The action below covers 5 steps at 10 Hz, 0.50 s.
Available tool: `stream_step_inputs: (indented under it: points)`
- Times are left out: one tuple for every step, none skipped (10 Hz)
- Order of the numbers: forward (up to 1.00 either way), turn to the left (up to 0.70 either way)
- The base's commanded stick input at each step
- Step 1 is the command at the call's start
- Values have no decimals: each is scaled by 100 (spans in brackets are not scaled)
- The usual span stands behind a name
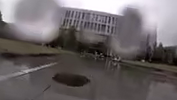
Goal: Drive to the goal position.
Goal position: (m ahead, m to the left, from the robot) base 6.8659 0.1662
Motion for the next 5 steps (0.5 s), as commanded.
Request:
stream_step_inputs:
  points:
    - [70,0]
    - [70,0]
    - [70,0]
    - [70,0]
    - [70,0]
